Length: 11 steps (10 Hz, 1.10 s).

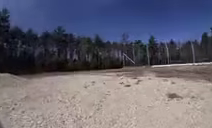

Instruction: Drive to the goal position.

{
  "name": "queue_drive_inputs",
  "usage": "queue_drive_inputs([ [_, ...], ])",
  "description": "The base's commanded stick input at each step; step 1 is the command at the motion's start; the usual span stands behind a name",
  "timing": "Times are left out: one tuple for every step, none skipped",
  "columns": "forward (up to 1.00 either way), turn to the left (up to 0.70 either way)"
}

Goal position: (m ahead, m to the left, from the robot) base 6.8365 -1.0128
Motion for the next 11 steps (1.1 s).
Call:
queue_drive_inputs([
  [0.7, 0.0],
  [0.7, 0.0],
  [0.7, 0.0],
  [0.7, 0.0],
  [0.7, 0.0],
  [0.7, 0.0],
  [0.7, 0.0],
  [0.7, 0.0],
  [0.7, 0.0],
  [0.7, 0.0],
  [0.7, 0.0],
])
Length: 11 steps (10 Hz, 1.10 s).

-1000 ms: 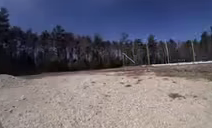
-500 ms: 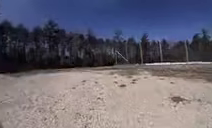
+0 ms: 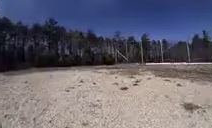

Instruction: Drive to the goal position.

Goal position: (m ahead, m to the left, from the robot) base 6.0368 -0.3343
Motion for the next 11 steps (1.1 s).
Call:
queue_drive_inputs([
  [0.7, 0.0],
  [0.7, 0.0],
  [0.7, 0.0],
  [0.7, 0.0],
  [0.7, 0.0],
  [0.7, 0.0],
  [0.7, 0.0],
  [0.7, 0.0],
  [0.7, 0.0],
  [0.7, 0.0],
  [0.7, 0.0],
])
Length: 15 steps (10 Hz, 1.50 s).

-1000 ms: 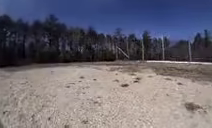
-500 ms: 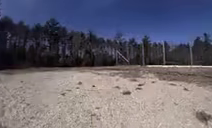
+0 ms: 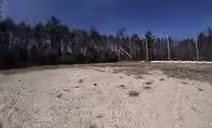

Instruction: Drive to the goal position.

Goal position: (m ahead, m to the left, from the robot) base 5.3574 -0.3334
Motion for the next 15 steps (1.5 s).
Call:
queue_drive_inputs([
  [0.7, 0.0],
  [0.7, 0.0],
  [0.7, 0.0],
  [0.7, 0.0],
  [0.7, 0.0],
  [0.7, 0.0],
  [0.7, 0.0],
  [0.7, 0.0],
  [0.7, 0.0],
  [0.7, -0.04],
  [0.7, -0.07],
  [0.7, -0.11],
  [0.7, -0.14],
  [0.7, -0.18],
  [0.7, -0.21],
])
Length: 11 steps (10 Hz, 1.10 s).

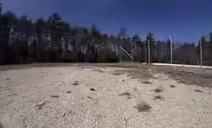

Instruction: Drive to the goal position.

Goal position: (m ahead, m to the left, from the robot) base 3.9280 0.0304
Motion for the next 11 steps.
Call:
queue_drive_inputs([
  [0.7, -0.25],
  [0.7, -0.29],
  [0.7, -0.32],
  [0.7, -0.29],
  [0.7, 0.0],
  [0.7, 0.0],
  [0.7, -0.16],
  [0.7, -0.33],
  [0.7, -0.35],
  [0.7, -0.35],
  [0.7, -0.35],
])
